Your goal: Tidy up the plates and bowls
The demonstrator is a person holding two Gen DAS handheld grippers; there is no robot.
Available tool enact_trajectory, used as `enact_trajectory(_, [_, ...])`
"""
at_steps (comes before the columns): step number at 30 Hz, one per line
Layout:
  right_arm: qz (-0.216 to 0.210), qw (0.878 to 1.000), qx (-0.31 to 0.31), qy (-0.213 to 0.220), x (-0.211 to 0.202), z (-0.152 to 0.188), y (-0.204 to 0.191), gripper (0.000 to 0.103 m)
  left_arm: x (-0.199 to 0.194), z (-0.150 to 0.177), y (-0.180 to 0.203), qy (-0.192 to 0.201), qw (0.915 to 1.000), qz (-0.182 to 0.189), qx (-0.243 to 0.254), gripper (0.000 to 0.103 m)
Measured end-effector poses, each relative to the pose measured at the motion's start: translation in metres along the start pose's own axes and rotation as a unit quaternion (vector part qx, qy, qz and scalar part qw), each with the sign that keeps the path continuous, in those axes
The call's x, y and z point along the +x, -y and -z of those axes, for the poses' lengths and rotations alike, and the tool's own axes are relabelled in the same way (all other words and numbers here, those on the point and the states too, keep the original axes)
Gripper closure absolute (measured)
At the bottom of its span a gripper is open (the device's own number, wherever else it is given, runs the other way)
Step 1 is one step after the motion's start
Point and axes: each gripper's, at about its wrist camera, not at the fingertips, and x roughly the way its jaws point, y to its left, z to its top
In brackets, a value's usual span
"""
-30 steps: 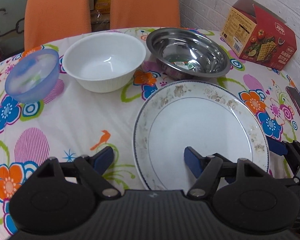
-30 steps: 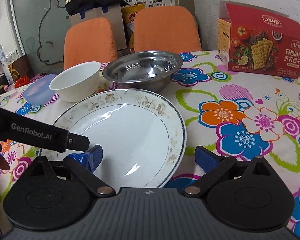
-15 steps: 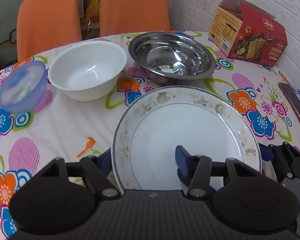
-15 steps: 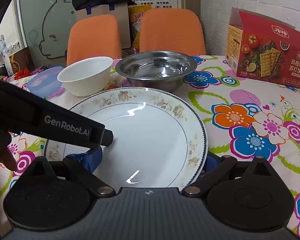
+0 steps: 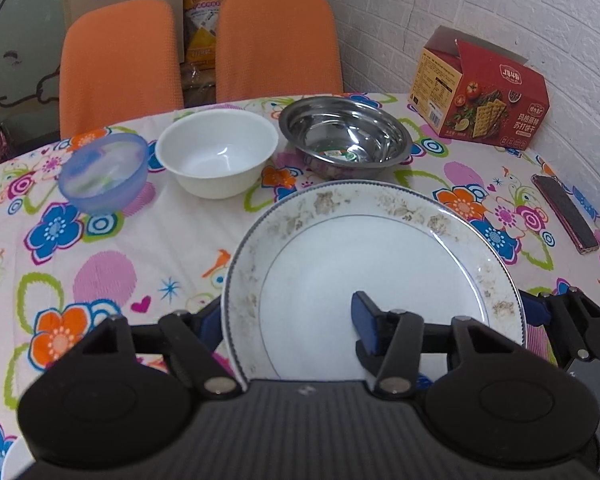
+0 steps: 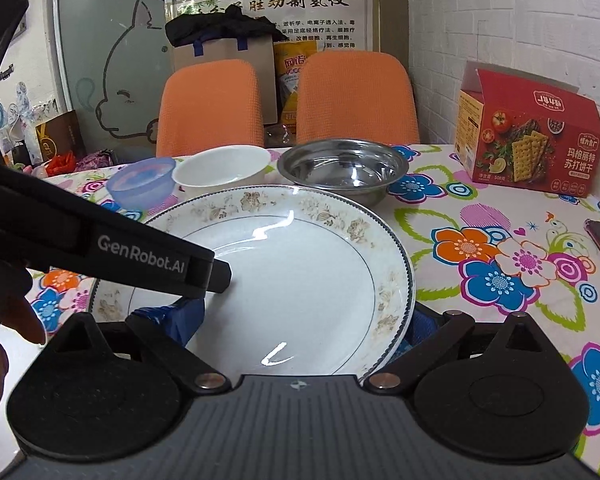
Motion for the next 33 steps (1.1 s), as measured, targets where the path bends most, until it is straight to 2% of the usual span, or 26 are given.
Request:
enact_trajectory(5, [-0.023,0.999,-0.019,0.021,-0.035,0.009,-0.044,0.015,-0.055,0.033,-0.029,0.030,0.9989,-0.021,-0.027,0.049])
enact_trajectory(10, [-0.072,0.996,-0.041,0.026,-0.059,0.022,-0.098,0.015,-0.108,0.076,-0.069,0.052,0.9941,-0.071,-0.063,0.048])
enact_trajectory(13, [-0.102,0.993,-0.057,0.019,-0.066,0.032,-0.128,0.015,-0.129,0.102,-0.094,0.051,0.9899,-0.097,-0.090,0.048])
enact_trajectory(17, [-0.128,0.989,-0.074,-0.002,-0.067,0.045,-0.157,0.015,-0.141,0.132,-0.120,0.041,0.9859,-0.114,-0.115,0.048])
enact_trajectory(20, [-0.131,0.988,-0.086,-0.013,-0.066,0.051,-0.170,0.015,-0.140,0.145,-0.131,0.036,0.9849,-0.108,-0.131,0.048])
enact_trajectory(27, [-0.117,0.988,-0.093,-0.031,-0.058,0.062,-0.174,0.015,-0.130,0.157,-0.137,0.033,0.9866,-0.089,-0.133,0.045])
enact_trajectory(33, [-0.127,0.988,-0.086,-0.037,-0.056,0.064,-0.171,0.016,-0.127,0.156,-0.140,0.034,0.9878,-0.076,-0.131,0.040])
